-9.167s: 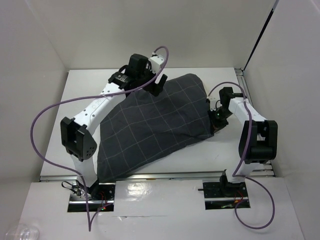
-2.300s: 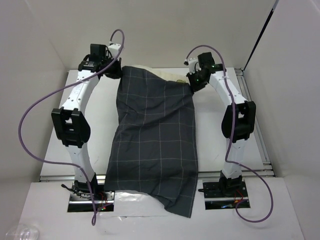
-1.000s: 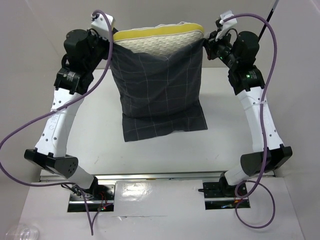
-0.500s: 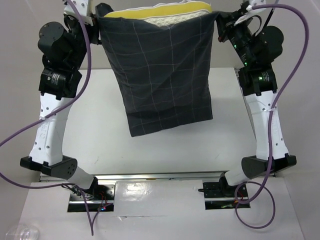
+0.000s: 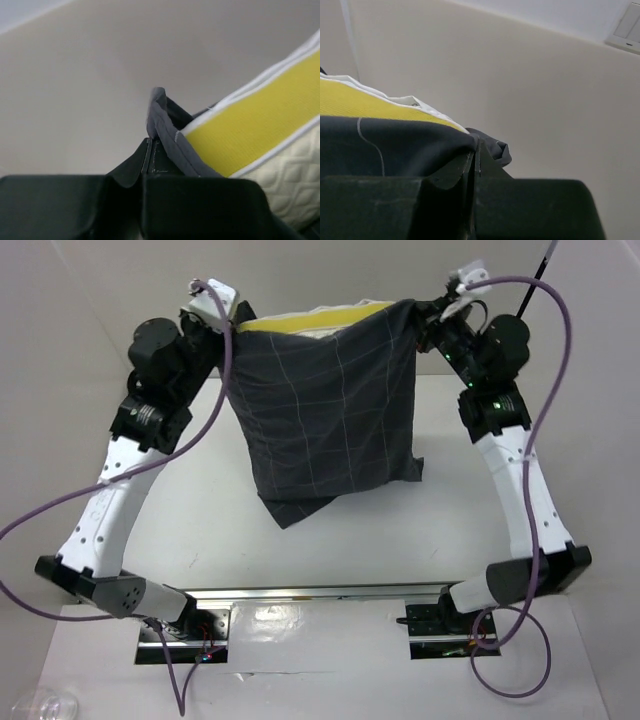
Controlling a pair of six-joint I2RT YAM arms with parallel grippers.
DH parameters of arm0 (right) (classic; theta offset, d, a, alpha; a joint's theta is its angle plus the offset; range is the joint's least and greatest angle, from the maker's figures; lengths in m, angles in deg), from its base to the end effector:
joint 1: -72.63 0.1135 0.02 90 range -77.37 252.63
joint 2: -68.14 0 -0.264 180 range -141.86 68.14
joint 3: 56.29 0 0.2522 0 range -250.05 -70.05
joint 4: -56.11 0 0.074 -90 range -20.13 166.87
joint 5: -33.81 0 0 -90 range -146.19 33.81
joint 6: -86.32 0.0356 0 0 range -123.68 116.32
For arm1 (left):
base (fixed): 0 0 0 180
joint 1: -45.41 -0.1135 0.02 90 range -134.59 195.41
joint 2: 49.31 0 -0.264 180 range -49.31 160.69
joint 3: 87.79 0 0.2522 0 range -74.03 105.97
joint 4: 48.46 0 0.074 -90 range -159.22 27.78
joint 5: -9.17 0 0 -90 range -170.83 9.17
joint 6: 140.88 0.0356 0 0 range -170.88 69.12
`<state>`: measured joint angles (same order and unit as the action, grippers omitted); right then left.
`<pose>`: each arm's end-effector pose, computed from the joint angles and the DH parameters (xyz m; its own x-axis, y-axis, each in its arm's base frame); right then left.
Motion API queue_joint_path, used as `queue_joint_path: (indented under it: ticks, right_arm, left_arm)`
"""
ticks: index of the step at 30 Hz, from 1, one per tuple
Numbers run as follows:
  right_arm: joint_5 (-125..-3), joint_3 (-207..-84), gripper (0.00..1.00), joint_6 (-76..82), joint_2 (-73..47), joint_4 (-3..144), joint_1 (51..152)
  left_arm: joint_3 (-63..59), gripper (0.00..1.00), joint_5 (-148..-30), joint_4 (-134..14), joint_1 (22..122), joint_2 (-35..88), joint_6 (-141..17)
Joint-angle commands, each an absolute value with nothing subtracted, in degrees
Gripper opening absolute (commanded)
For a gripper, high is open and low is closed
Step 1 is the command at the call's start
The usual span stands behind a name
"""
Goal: Put the pillow into the pillowcase
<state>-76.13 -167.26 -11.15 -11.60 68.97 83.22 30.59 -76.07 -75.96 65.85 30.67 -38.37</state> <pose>0.2834 0.0653 0.5379 0.3710 -0.0550 -0.9270 -0.4465 0.8647 -0.2299 0.2627 -0.0947 0.5508 0.2318 0.1440 -0.9620 0.2268 0.9537 0.1974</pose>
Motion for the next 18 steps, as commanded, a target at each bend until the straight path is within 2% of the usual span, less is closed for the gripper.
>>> queue_joint_path:
  ticks: [1,5,10,12,15,18]
  right_arm:
    - [-76.49,-176.97,0.0,-12.2,-14.2,61.72,85.02]
    - [-75.87,-187.72,0.0,-11.51,-15.61,58.62,85.63]
    - [-75.35,-191.78,0.0,-10.8,-14.57,50.73,85.63]
    - [-75.96,-188.63,0.0,-12.38,-12.55,45.45,85.63]
    - [-75.96,-182.22,0.0,-14.14,-9.73,49.64,85.63]
    - [-75.96,-168.53,0.0,-16.52,-6.57,52.65,85.63]
  left_arm:
    - [36.94,0.0,-74.94,-69.97,66.59,31.63,-37.35]
    - [45.66,0.0,-74.94,-64.34,66.59,31.63,-36.03]
    - [51.3,0.0,-73.8,-59.24,66.59,31.47,-32.78]
    - [51.83,0.0,-73.8,-58.53,66.59,31.46,-31.03]
    - [49.56,0.0,-73.88,-60.54,66.59,30.84,-30.31]
    - [36.93,0.0,-75.11,-62.84,66.59,27.86,-31.98]
